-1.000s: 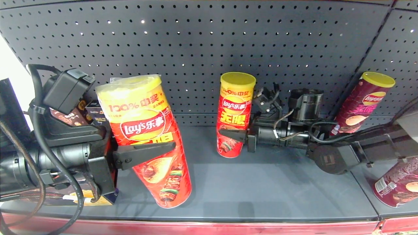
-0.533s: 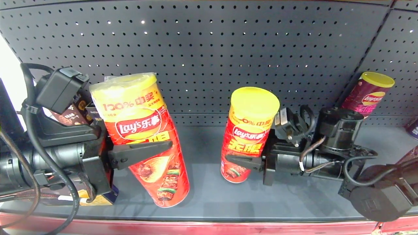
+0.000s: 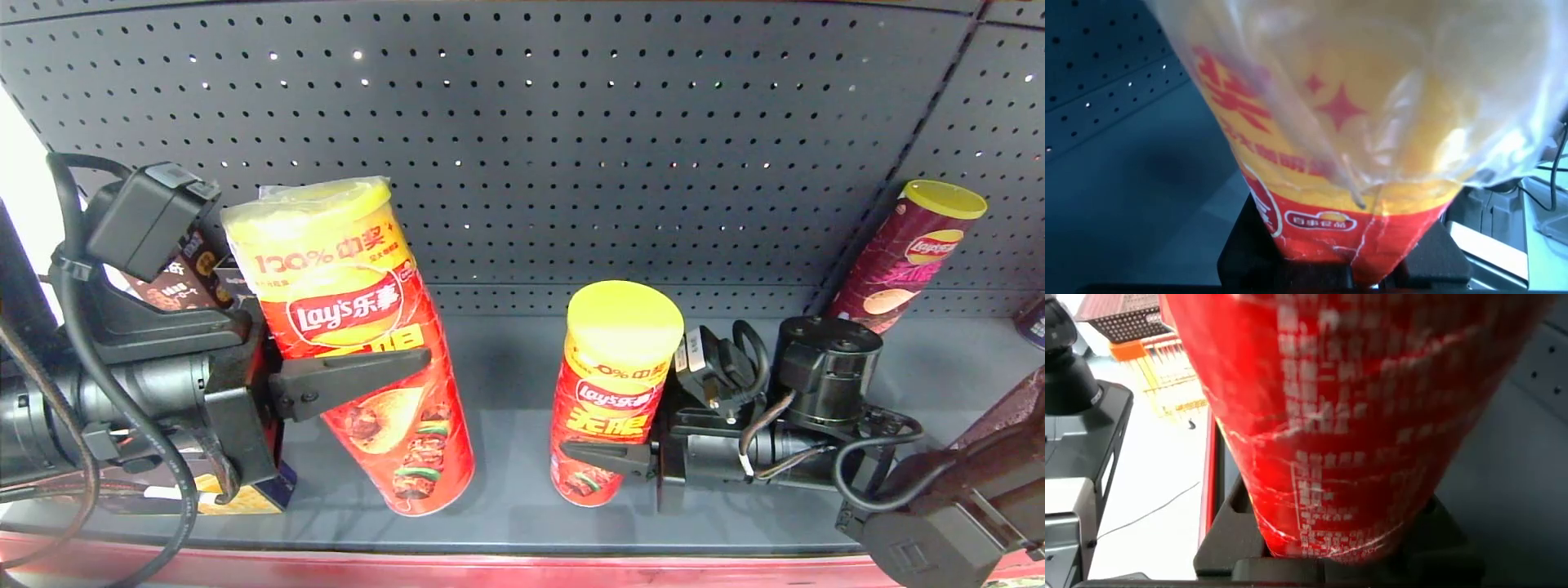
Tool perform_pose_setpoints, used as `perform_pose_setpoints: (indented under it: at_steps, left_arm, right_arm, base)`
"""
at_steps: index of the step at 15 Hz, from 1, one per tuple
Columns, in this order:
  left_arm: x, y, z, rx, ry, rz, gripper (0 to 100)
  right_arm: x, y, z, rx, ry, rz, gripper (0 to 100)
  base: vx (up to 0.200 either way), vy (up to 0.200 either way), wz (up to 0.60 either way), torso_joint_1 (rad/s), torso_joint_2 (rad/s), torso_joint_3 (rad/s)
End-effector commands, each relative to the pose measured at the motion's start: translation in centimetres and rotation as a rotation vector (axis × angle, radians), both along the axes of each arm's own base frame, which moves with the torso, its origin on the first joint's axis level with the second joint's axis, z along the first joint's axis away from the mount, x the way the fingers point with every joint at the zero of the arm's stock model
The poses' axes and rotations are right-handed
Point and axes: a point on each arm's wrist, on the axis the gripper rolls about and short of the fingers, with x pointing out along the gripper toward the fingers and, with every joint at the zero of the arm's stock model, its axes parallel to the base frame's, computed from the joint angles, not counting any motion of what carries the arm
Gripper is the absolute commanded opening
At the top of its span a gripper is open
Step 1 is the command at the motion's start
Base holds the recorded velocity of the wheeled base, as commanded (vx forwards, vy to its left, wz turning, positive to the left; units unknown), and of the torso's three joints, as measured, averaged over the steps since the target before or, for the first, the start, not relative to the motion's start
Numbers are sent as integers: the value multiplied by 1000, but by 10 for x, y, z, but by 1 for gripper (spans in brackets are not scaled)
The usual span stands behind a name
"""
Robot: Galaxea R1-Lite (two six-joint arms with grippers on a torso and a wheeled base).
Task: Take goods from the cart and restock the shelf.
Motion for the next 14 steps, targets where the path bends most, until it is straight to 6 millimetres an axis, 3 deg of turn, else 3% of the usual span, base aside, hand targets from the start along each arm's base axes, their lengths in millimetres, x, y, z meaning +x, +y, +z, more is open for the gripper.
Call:
perform_pose_setpoints:
  at_steps: [1, 6, 7, 11, 14]
  left_arm:
    - [0, 0, -1, 1, 4, 1, 0]
    - [0, 0, -2, 2, 7, 3, 0]
    - [0, 0, -2, 2, 7, 3, 0]
    - [-1, 1, -2, 2, 5, 3, 0]
    - [-1, 1, -2, 2, 7, 3, 0]
  right_arm:
    - [1, 1, -5, -10, 13, 1, 0]
    - [2, 2, -10, -18, 25, 12, 0]
    - [2, 2, -10, -19, 25, 4, 100]
    - [-1, -5, -9, -22, 22, -12, 100]
    - [-14, -25, 4, -1, -5, -43, 100]
  base:
    - [0, 0, 0, 0, 0, 0]
    - [0, 0, 0, 0, 0, 0]
    - [0, 0, 0, 0, 0, 0]
    - [0, 0, 0, 0, 0, 0]
    - [0, 0, 0, 0, 0, 0]
